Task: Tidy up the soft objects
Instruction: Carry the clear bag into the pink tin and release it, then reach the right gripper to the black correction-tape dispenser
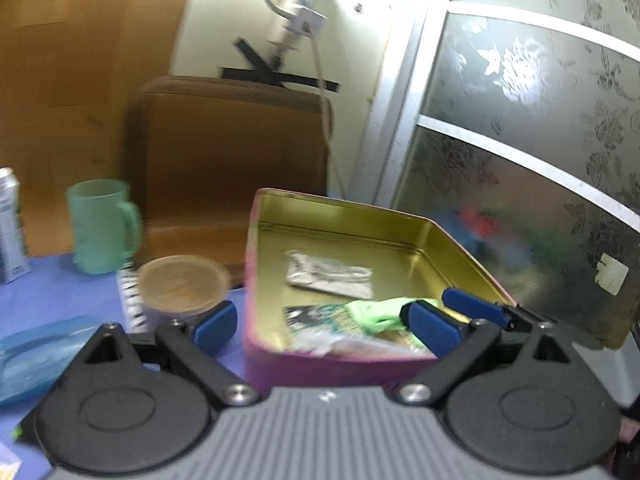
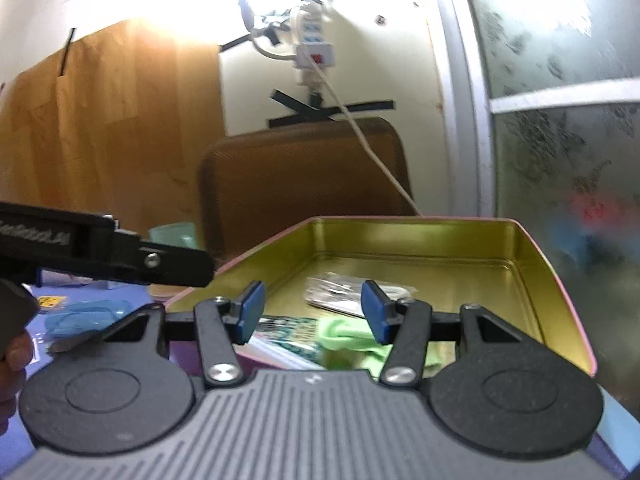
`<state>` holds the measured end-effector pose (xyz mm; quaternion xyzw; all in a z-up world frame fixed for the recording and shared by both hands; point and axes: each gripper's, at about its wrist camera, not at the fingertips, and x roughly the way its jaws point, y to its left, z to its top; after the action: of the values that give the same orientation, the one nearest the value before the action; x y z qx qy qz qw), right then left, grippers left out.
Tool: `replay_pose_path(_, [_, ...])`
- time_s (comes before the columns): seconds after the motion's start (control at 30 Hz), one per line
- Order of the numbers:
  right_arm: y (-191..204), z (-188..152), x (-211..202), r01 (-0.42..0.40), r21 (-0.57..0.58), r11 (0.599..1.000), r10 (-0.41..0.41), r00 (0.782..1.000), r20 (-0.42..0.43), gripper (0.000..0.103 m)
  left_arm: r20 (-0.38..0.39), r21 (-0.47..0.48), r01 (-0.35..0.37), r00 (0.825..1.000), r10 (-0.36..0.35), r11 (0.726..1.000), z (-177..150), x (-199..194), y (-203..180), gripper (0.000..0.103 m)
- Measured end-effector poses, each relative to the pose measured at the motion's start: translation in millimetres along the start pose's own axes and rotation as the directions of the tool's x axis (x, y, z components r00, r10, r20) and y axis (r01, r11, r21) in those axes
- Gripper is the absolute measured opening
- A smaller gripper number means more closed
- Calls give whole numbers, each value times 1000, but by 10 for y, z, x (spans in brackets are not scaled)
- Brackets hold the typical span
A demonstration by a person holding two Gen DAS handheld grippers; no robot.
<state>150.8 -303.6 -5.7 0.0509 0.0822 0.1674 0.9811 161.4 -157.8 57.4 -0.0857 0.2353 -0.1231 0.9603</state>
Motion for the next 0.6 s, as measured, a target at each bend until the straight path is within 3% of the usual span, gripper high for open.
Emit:
replay_pose_path(0.17, [382,29,29,-111,-25,994,110,993,-34,60,12,-34,-71,997,71,997,-230,-417,454,97])
replay_pose_path(0.37, [983,-54,139,-261,-95,961,249,961,-121,62,14,-52,-183,983,184,982,-554,-879,973,97])
replay_pose_path(0.47, [1253,-135,233,-306,-131,943,282,943,-176,63,11,-121,-236,971,239,964,-665,-1009,1266,98])
replay_pose_path(0.6, [1479,-210,393,-341,-138,930,301,921,-247,64,3,-233,-254,965,262,939,-770,-1074,1606,98])
